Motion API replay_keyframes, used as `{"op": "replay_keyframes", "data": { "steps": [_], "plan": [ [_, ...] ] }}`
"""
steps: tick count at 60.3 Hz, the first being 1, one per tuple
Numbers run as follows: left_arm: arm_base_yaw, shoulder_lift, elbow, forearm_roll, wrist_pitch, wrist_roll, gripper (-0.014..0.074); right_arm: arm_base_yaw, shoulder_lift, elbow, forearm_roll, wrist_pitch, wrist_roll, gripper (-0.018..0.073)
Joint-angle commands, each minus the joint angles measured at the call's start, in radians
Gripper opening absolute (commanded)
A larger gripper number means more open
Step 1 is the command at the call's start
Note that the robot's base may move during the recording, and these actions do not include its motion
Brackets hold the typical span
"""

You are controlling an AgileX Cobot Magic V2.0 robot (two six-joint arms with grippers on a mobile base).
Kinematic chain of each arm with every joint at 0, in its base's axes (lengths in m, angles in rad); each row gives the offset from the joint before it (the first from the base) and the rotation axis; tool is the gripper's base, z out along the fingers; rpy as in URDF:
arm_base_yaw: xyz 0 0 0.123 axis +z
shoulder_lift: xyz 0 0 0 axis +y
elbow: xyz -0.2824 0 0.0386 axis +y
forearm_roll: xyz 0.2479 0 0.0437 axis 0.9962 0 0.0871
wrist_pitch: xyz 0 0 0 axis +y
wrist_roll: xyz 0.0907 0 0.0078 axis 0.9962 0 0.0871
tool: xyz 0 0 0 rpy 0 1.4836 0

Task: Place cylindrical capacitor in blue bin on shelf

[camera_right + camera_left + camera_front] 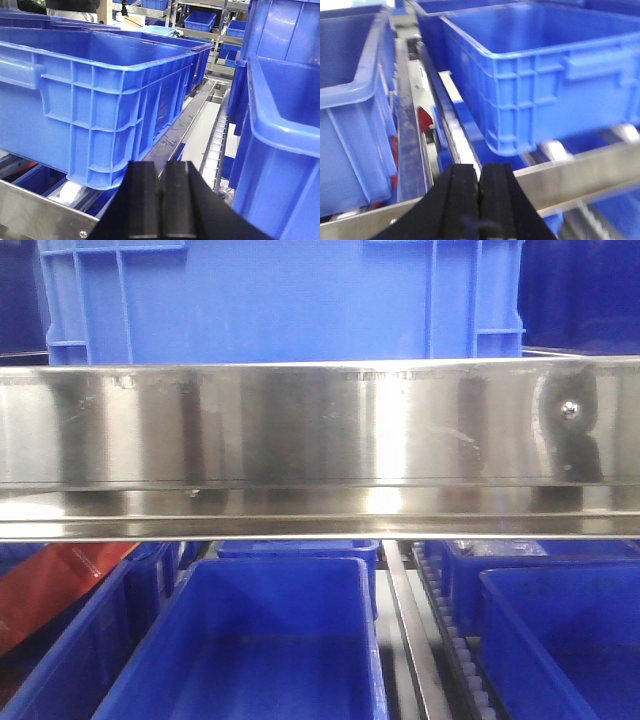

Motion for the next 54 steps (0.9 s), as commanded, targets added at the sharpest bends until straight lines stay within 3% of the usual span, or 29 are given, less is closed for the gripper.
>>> {"op": "replay_keyframes", "data": {
  "steps": [1, 12, 20, 40, 43, 54],
  "plan": [
    [0.106, -0.045, 0.104, -0.046, -0.171, 0.014, -0.0111, -0.005, -0.007, 0.002, -0.008, -0.022, 0.0, -0.0154],
    [0.323, -0.174, 0.379, -0.201, -0.448, 0.12, -0.0111, -0.005, -0.007, 0.002, -0.008, -0.022, 0.0, -0.0154],
    [0.394, -0.247, 0.522, -0.22, -0.527, 0.131, -0.0111, -0.005, -0.007, 0.002, -0.008, -0.022, 0.0, -0.0154],
    [0.398, -0.297, 0.832, -0.231, -0.866, 0.131, -0.0111, -0.005, -0.007, 0.002, -0.008, -0.025, 0.0, -0.0154],
    [0.398, -0.297, 0.832, -0.231, -0.814, 0.131, -0.0111, -0.005, -0.007, 0.002, -0.008, -0.025, 0.0, -0.0154],
    [0.398, -0.297, 0.832, -0.231, -0.818, 0.131, -0.0111, -0.005, -0.007, 0.002, -0.008, -0.027, 0.0, -0.0154]
  ]
}}
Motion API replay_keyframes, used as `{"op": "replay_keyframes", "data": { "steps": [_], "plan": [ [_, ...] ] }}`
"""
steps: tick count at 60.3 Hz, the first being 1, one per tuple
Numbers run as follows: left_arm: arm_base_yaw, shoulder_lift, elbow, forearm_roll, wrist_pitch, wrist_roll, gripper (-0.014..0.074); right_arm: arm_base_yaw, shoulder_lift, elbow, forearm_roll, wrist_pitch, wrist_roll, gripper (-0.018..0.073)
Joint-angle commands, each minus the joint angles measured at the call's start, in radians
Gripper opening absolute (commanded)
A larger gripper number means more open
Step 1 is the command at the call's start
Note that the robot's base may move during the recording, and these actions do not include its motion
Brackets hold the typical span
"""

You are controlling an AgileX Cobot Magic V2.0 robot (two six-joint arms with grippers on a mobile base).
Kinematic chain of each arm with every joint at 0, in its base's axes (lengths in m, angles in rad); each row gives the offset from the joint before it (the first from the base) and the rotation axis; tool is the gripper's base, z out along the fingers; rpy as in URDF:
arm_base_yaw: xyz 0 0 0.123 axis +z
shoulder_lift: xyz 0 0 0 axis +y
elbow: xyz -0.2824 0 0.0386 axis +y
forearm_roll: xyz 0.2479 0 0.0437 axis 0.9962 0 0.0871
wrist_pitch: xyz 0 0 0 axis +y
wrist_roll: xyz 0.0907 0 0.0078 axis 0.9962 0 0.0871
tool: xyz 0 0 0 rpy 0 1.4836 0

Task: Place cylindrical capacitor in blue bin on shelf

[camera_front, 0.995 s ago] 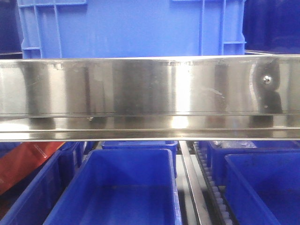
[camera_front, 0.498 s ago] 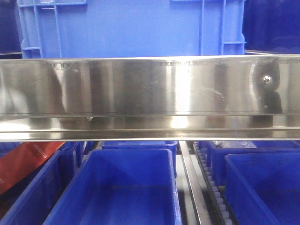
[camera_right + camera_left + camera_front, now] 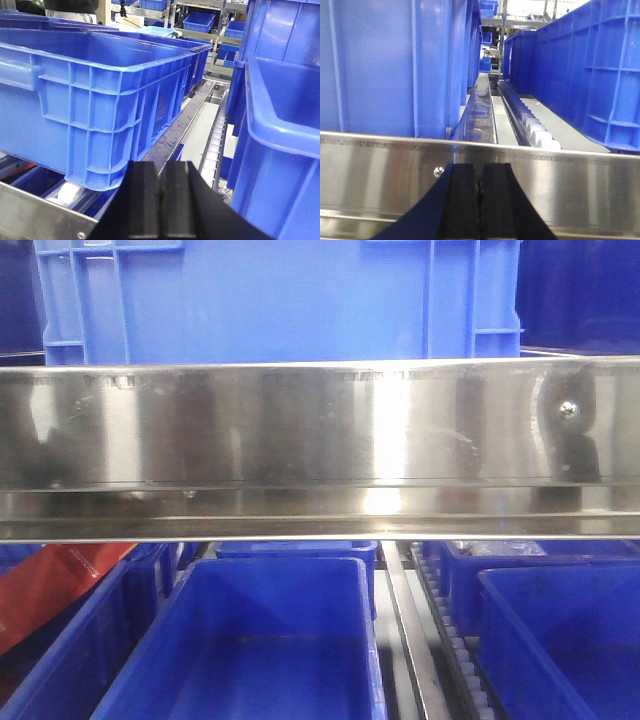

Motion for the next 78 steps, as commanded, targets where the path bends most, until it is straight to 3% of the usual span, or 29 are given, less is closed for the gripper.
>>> {"op": "replay_keyframes", "data": {
  "steps": [1, 55, 67, 78],
  "plan": [
    [-0.001, -0.006, 0.002, -0.008, -0.027, 0.0, -0.0111, -0.005, -0.004, 0.002, -0.008, -0.023, 0.0, -0.0154],
    [-0.001, -0.006, 0.002, -0.008, -0.036, 0.0, -0.0111, -0.005, -0.005, 0.002, -0.008, -0.027, 0.0, -0.0154],
    [-0.001, -0.006, 0.002, -0.008, -0.036, 0.0, -0.0111, -0.157, -0.072, 0.065, 0.0, -0.062, 0.0, -0.0154],
    [-0.001, -0.006, 0.002, -0.008, -0.036, 0.0, -0.0111, -0.301, -0.184, 0.248, 0.047, -0.175, 0.0, -0.0154]
  ]
}}
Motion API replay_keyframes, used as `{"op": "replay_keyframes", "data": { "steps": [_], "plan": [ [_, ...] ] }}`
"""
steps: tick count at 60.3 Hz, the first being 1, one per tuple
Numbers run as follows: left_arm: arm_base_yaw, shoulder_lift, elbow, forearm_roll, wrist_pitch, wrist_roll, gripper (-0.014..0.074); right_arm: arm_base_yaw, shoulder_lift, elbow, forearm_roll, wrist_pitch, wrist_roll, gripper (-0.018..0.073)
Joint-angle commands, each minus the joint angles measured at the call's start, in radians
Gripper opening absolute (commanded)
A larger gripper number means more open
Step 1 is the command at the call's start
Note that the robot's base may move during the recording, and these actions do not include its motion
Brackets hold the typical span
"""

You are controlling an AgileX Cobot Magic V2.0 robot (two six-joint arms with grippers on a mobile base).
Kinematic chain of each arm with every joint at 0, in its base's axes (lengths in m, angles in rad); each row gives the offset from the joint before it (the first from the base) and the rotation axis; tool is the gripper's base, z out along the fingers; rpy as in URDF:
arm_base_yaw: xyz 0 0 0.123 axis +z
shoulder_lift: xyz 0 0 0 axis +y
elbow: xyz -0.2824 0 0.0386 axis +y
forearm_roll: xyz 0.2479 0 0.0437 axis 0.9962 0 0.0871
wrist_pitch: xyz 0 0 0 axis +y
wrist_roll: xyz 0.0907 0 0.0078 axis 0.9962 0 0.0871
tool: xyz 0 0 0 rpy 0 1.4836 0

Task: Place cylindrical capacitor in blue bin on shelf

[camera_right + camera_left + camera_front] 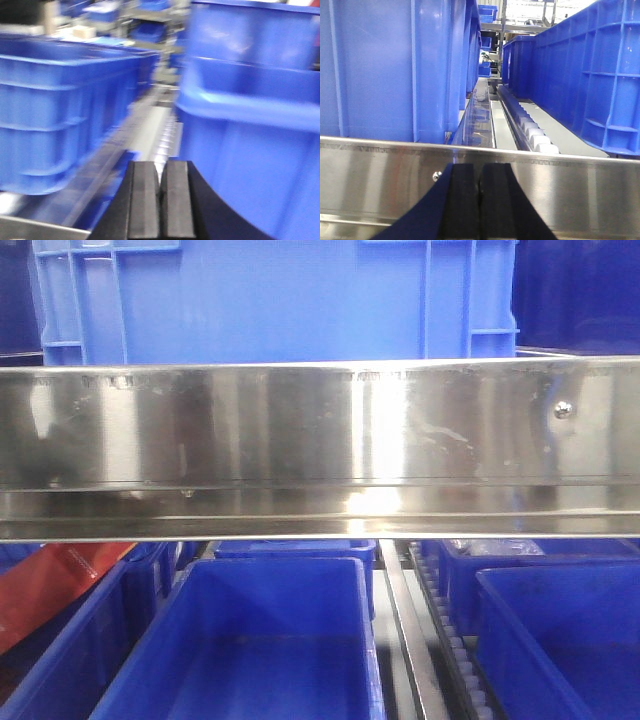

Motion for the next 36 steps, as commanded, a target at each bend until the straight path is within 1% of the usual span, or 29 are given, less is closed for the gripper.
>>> {"op": "replay_keyframes", "data": {
  "steps": [1, 8, 16, 24, 30, 36],
  "plan": [
    [-0.001, -0.004, -0.002, -0.008, -0.019, 0.0, -0.0111, -0.064, -0.054, 0.092, 0.032, -0.073, 0.0, -0.0154],
    [-0.001, -0.004, -0.002, -0.008, -0.019, 0.0, -0.0111, -0.101, -0.116, 0.21, 0.064, -0.12, 0.0, -0.0154],
    [-0.001, -0.004, -0.002, -0.008, -0.019, 0.0, -0.0111, -0.134, -0.17, 0.313, 0.071, -0.162, 0.0, -0.0154],
    [-0.001, -0.004, -0.002, -0.008, -0.019, 0.0, -0.0111, -0.149, -0.206, 0.375, 0.085, -0.182, 0.0, -0.0154],
    [-0.001, -0.004, -0.002, -0.008, -0.019, 0.0, -0.0111, -0.149, -0.207, 0.395, 0.09, -0.239, 0.0, -0.0154],
    [-0.001, -0.004, -0.002, -0.008, -0.019, 0.0, -0.0111, -0.149, -0.207, 0.395, 0.09, -0.215, 0.0, -0.0154]
  ]
}}
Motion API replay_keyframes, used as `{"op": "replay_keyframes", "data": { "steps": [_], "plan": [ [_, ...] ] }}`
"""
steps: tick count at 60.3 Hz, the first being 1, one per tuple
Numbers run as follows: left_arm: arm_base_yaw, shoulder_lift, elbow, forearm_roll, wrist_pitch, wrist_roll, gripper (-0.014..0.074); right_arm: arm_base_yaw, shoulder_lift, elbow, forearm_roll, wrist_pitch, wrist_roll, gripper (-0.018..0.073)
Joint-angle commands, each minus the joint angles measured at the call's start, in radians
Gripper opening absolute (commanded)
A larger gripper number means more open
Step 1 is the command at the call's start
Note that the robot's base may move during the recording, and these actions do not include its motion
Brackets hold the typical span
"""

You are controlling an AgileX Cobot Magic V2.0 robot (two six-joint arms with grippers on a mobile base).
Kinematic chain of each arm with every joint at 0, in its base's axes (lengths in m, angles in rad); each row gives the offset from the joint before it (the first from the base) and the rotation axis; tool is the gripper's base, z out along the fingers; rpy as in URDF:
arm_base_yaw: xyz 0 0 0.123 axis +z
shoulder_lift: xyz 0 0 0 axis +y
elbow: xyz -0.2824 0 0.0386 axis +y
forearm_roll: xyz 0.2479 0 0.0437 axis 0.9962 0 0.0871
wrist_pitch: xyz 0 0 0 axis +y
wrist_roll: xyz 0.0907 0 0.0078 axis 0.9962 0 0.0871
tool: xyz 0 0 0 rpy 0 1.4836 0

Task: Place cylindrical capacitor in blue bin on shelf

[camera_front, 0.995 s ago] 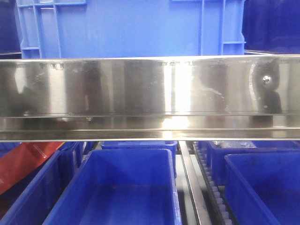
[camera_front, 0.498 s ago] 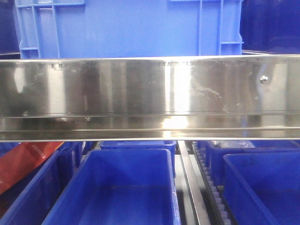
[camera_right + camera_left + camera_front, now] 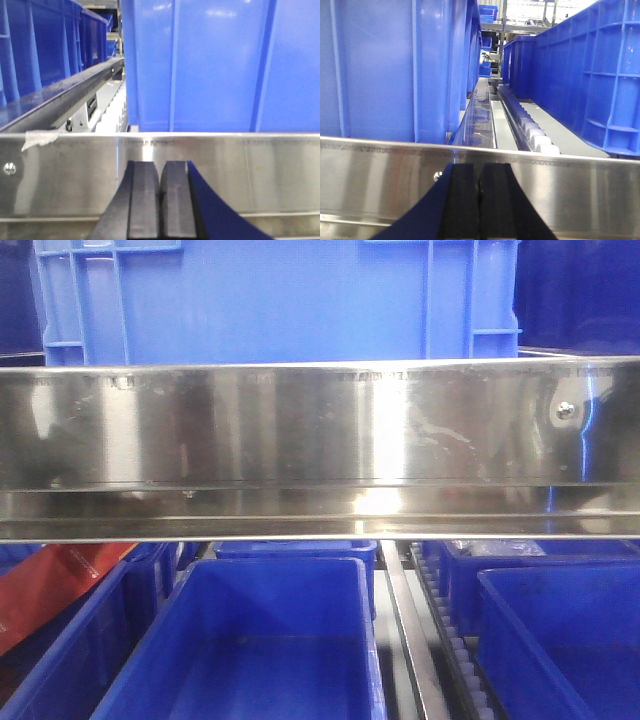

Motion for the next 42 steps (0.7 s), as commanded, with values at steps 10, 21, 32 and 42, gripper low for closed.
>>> {"op": "replay_keyframes", "data": {
  "steps": [10, 21, 32, 42],
  "plan": [
    [-0.001, -0.004, -0.002, -0.008, -0.019, 0.0, -0.0111, -0.005, -0.008, 0.002, 0.008, -0.033, 0.0, -0.0154],
    [-0.001, -0.004, -0.002, -0.008, -0.019, 0.0, -0.0111, -0.005, -0.008, 0.002, 0.008, -0.033, 0.0, -0.0154],
    [-0.001, -0.004, -0.002, -0.008, -0.019, 0.0, -0.0111, -0.005, -0.008, 0.002, 0.008, -0.033, 0.0, -0.0154],
    [-0.001, -0.004, -0.002, -0.008, -0.019, 0.0, -0.0111, -0.005, -0.008, 0.002, 0.008, -0.033, 0.0, -0.0154]
  ]
}}
